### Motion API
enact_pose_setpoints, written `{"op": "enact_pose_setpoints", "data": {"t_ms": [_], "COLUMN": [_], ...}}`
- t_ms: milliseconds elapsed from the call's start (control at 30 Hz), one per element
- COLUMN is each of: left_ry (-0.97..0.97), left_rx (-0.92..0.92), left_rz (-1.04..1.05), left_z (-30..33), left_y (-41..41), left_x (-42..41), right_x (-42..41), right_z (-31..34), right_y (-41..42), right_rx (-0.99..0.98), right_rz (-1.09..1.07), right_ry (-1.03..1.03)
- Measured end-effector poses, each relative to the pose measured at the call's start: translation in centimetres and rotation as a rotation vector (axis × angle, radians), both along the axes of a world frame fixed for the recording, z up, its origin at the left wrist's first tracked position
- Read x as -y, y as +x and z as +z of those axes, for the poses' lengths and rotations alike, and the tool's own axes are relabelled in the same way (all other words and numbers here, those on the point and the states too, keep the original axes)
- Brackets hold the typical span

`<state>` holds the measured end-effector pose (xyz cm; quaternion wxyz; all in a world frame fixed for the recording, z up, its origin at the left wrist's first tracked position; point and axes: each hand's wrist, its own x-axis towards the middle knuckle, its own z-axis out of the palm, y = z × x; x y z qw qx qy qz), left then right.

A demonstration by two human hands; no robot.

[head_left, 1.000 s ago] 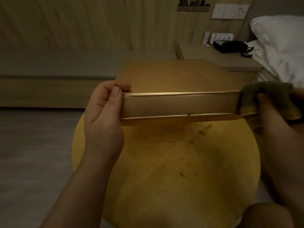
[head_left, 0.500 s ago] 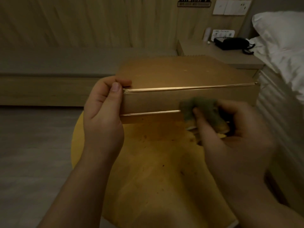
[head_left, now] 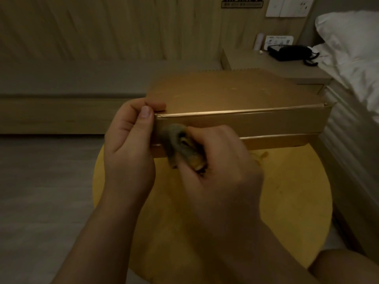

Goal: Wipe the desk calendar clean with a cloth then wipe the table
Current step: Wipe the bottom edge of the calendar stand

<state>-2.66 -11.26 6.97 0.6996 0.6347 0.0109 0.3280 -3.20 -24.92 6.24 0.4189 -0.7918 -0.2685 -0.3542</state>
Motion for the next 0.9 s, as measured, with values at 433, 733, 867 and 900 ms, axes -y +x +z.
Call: {"op": "enact_pose_setpoints", "data": {"t_ms": [433,733,867,900], "left_ry": [0.045,0.04,0.023,0.026], "left_rx": [-0.031,-0.025,-0.022,-0.021], "left_rz": [0.086,0.097,0.074,0.069], "left_z": [-0.5,-0.6,-0.7,-0.7], "left_y": [0.6,0.8,0.6,0.6], "left_x": [0.1,0.3,0.5,0.6], "right_x": [17.6,12.9,8.1,6.8], "right_z": [-2.9,-1.1,-0.9,-0.7], "right_y": [6.3,4.1,2.8,2.4], "right_rx": [-0.149,-0.105,-0.038,-0.039], "right_rz": [-0.427,-0.265,-0.172,-0.139], "right_ry": [0.035,0.082,0.02,0.003]}}
